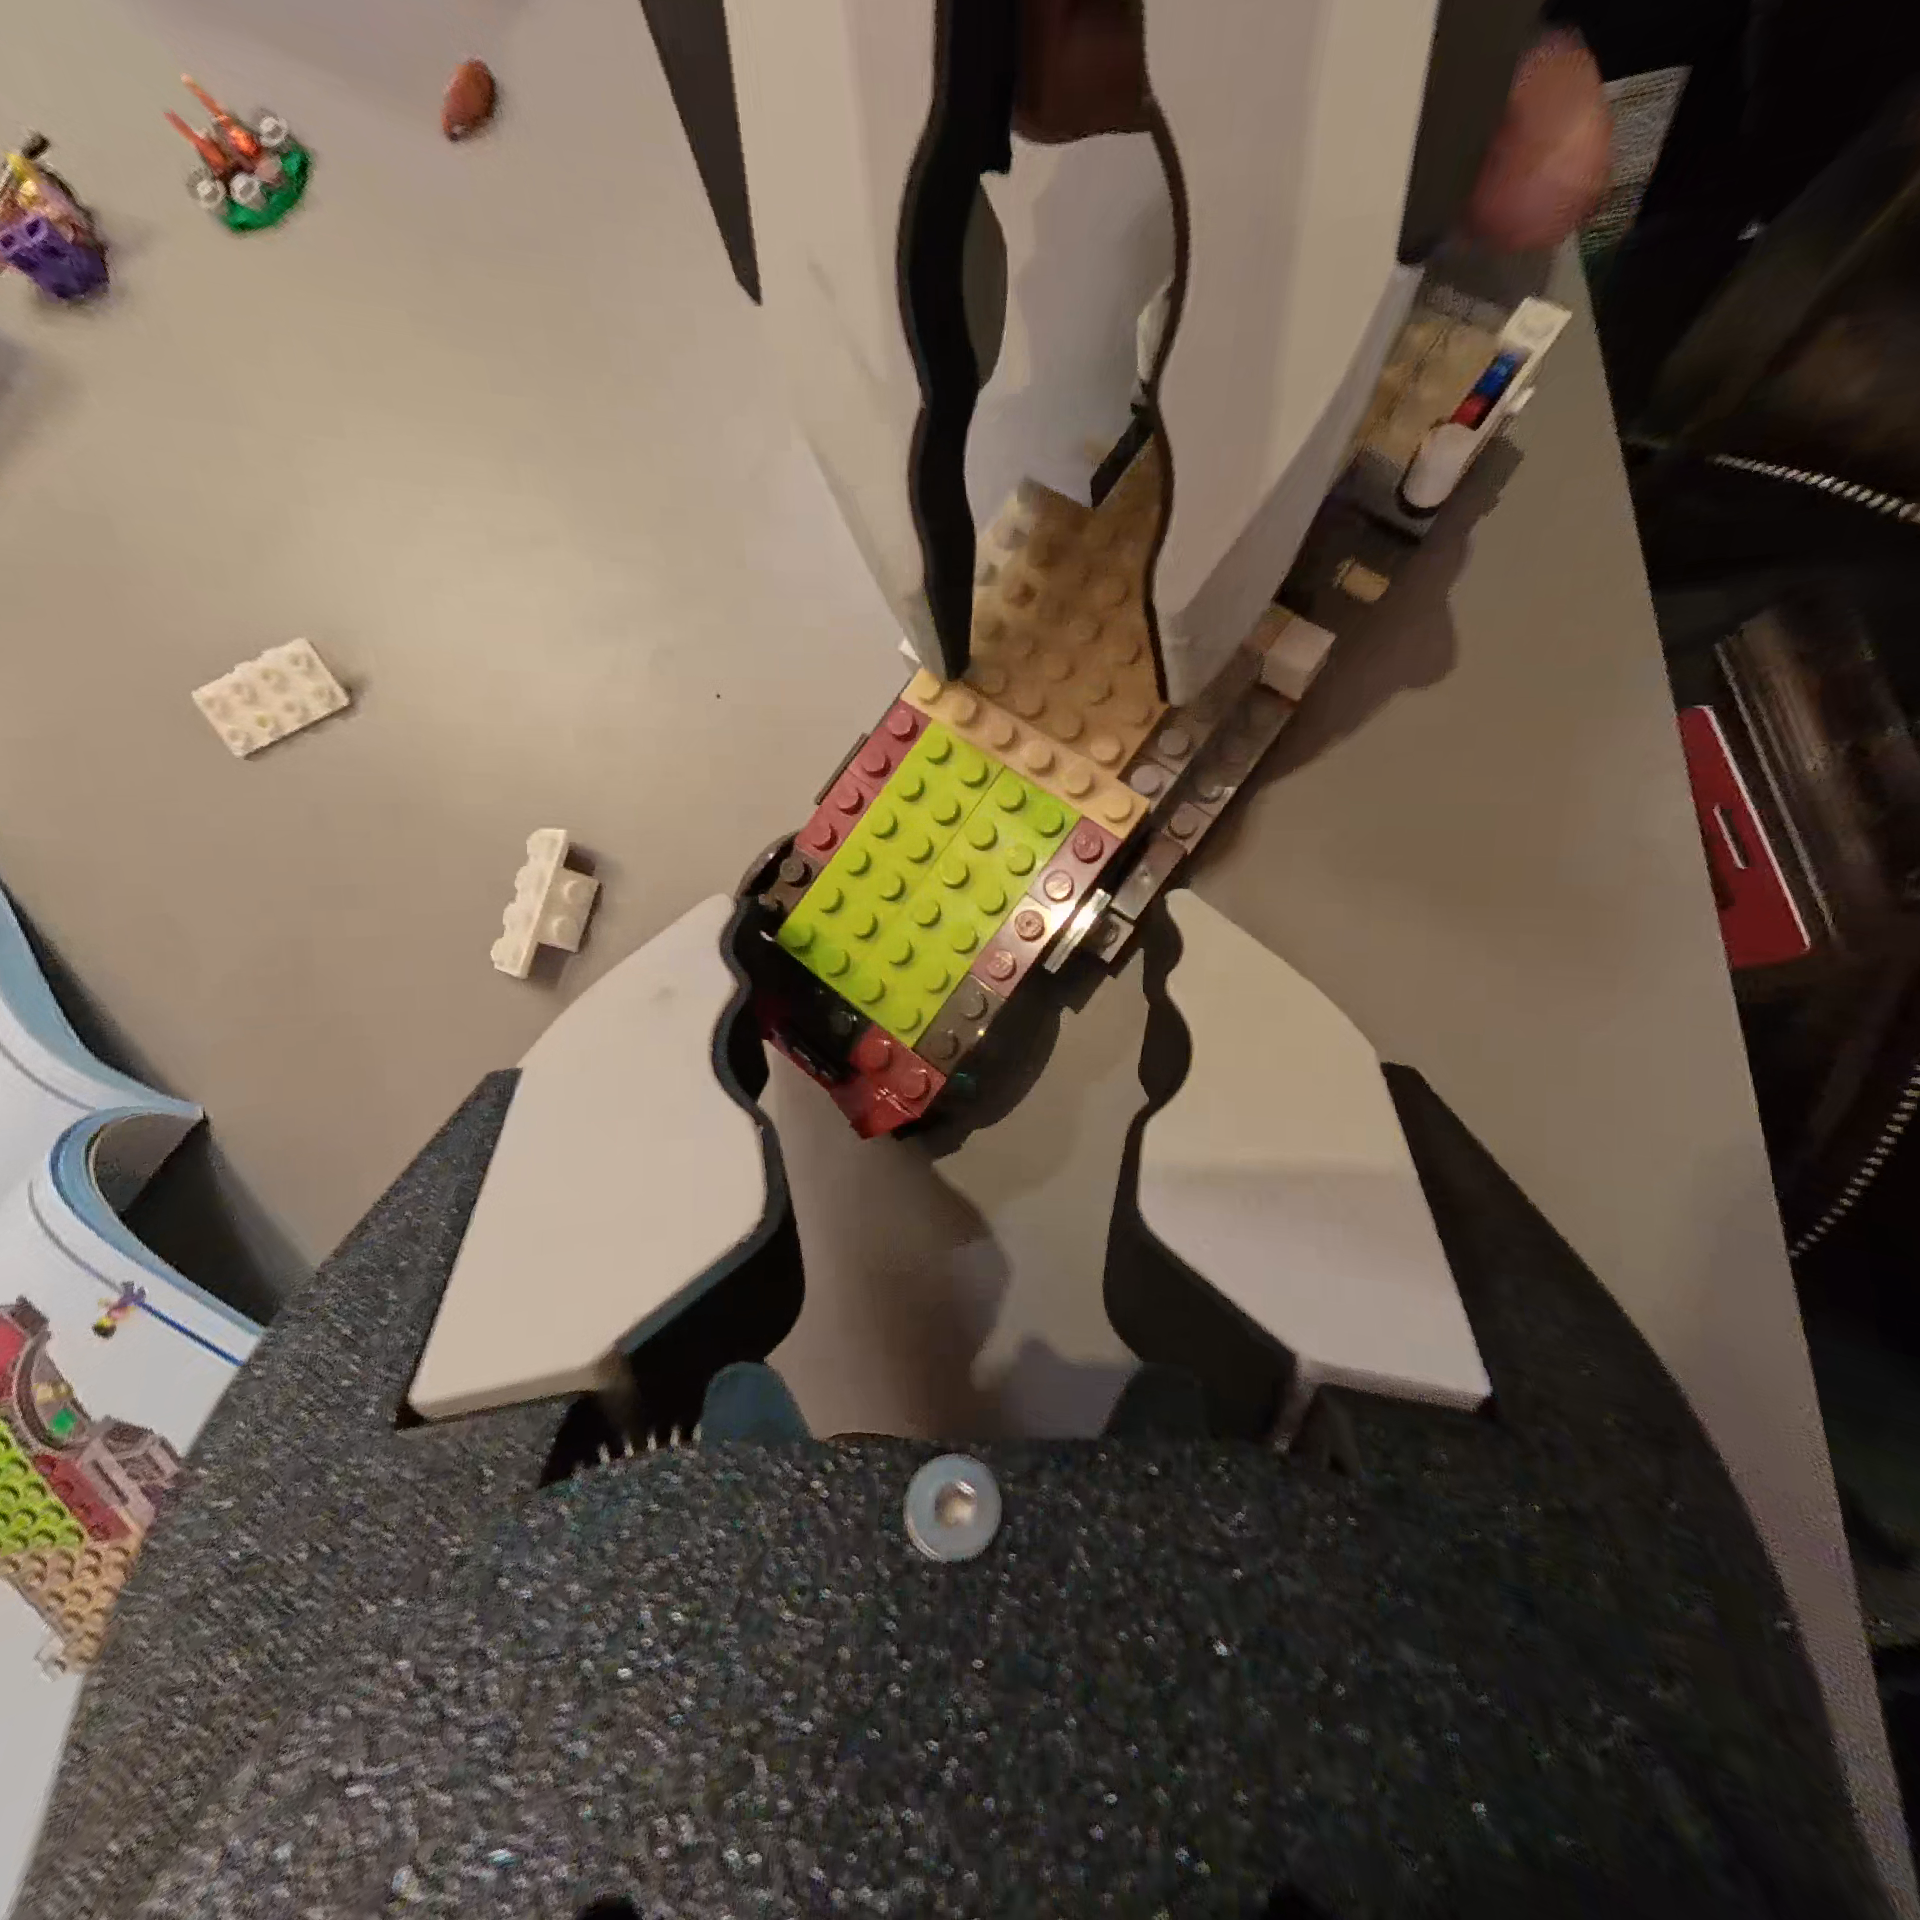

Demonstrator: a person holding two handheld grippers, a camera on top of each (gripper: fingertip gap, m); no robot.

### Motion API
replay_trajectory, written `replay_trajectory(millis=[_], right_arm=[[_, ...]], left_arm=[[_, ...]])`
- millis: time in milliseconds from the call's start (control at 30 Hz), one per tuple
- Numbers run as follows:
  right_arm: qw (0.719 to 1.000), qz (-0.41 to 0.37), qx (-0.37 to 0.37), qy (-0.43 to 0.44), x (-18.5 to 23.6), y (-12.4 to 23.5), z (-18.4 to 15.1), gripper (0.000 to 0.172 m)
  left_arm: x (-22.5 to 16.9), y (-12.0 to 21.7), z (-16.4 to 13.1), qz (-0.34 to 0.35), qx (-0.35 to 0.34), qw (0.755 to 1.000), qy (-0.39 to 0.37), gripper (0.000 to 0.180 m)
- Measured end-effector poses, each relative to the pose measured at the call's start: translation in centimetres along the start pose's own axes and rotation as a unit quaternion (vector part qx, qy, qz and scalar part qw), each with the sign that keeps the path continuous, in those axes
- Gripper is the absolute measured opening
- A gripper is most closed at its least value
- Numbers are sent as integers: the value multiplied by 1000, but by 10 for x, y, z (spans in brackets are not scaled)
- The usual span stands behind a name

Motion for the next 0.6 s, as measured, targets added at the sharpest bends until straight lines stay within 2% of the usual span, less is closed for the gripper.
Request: replay_trajectory(millis=[133,333,467,600], right_arm=[[999,5,26,24,-10,-1,-3,44],[998,30,23,40,-4,9,-2,46],[998,44,12,39,15,8,0,45],[999,26,10,30,22,3,0,47]], left_arm=[[-19,5,0,7,-15,1000,24,58],[-38,17,3,30,-7,999,10,60],[-31,16,14,-7,-45,999,-18,60],[-22,0,14,-49,-39,998,-29,58]])
Point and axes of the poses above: each gripper's, where its closed fingertips meet, y back along the fingers, z out of its top, x = y × z across the jaws, the point moved 9 cm from there along y, back along the fingers, and after that the axes turned 6 degrees about -z, right-handed, at the moved point
